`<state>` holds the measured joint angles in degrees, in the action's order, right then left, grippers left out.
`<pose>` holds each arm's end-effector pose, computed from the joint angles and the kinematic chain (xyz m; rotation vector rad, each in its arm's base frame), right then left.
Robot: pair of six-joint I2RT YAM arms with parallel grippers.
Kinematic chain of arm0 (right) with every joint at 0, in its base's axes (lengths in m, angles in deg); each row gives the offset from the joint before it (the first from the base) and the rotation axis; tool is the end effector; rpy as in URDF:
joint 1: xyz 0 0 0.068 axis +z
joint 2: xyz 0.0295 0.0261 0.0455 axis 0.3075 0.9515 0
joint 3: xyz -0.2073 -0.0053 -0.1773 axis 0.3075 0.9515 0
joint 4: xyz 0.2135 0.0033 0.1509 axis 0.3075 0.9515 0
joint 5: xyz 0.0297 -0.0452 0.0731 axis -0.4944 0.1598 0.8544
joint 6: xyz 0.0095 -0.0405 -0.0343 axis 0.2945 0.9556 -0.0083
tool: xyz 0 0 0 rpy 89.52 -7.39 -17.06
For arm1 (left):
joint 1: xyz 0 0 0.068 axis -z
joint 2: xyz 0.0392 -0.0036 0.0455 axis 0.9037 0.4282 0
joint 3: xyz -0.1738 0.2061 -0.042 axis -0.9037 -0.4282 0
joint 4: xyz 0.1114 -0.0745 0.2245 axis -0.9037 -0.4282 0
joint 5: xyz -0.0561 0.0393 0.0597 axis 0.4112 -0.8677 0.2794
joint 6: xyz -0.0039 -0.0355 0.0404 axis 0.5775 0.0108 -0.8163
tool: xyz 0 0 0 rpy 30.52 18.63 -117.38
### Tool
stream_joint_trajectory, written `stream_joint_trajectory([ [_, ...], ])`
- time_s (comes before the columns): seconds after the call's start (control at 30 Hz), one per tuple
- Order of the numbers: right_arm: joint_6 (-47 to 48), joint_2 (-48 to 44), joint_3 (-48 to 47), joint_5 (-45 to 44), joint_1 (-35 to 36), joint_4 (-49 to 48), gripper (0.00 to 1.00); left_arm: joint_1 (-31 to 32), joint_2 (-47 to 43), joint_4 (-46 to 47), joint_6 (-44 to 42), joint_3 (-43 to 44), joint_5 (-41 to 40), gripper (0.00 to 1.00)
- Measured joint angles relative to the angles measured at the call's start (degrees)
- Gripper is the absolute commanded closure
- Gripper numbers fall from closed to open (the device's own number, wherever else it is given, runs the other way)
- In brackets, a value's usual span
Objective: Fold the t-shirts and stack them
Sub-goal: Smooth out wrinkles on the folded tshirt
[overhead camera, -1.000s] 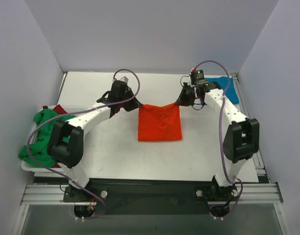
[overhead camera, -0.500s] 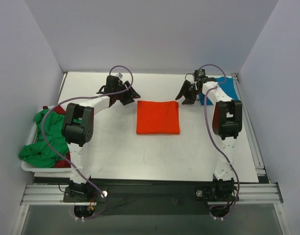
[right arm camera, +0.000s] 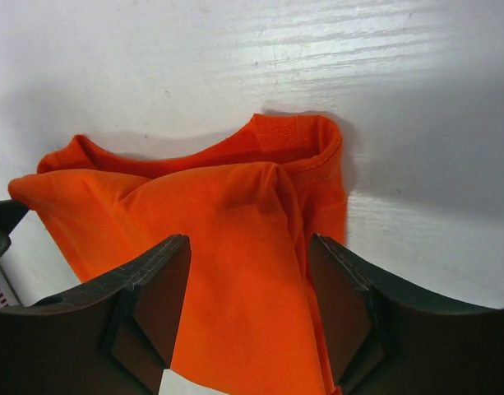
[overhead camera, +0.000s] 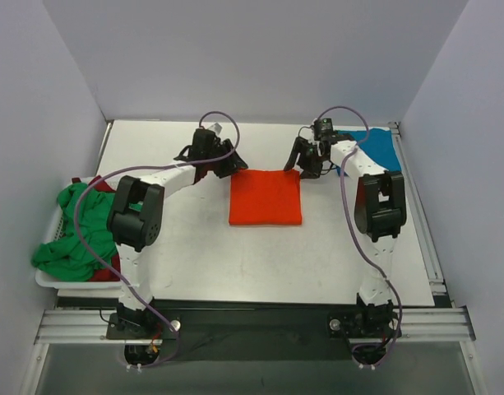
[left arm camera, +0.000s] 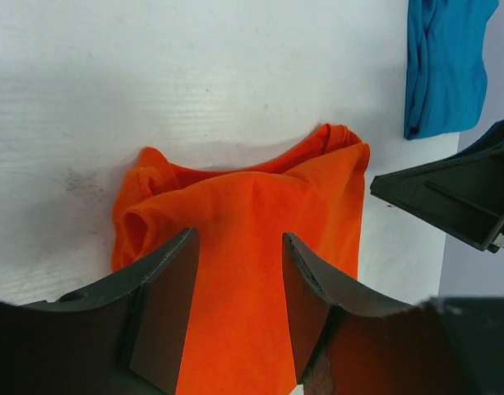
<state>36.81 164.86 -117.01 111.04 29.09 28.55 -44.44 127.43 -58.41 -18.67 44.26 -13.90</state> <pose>0.4739 0.1073 0.2114 0.1889 2.4198 0.7860 0.4370 -0.1725 0.1961 -0.2901 2.3062 -0.9434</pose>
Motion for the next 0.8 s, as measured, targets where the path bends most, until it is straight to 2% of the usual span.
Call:
stream_joint_trajectory([
  [0.1,0.66,1.7,0.11,-0.35,1.09,-0.31,0.39,2.08,1.22,0.04,-0.02,-0.11,-0.81,0.46],
  [0.17,0.96,2.38,1.14,-0.7,1.77,-0.72,0.43,3.39,2.08,0.02,-0.02,-0.37,-1.64,0.48],
  [0.2,1.09,2.54,1.92,-0.85,2.1,-0.79,0.49,3.96,2.34,-0.07,-0.04,-0.66,-2.12,0.5],
  [0.27,1.2,2.58,4.04,-1.42,2.84,-0.96,0.52,4.94,2.51,-0.59,-0.07,-1.4,-3.17,0.55],
  [0.3,1.25,2.29,4.76,-1.53,3.08,-1.57,0.56,5.35,2.51,-0.85,-0.04,-1.81,-3.67,0.55],
  [0.47,1.31,-1.49,11.54,-1.95,4.11,-5.86,0.59,7.45,1.66,-0.24,0.02,-6.14,-6.14,0.56],
  [0.8,1.36,-15.96,32.87,-2.69,10.71,-11.5,0.57,14.93,-15.17,-0.26,1.07,-25.64,-12.17,0.58],
])
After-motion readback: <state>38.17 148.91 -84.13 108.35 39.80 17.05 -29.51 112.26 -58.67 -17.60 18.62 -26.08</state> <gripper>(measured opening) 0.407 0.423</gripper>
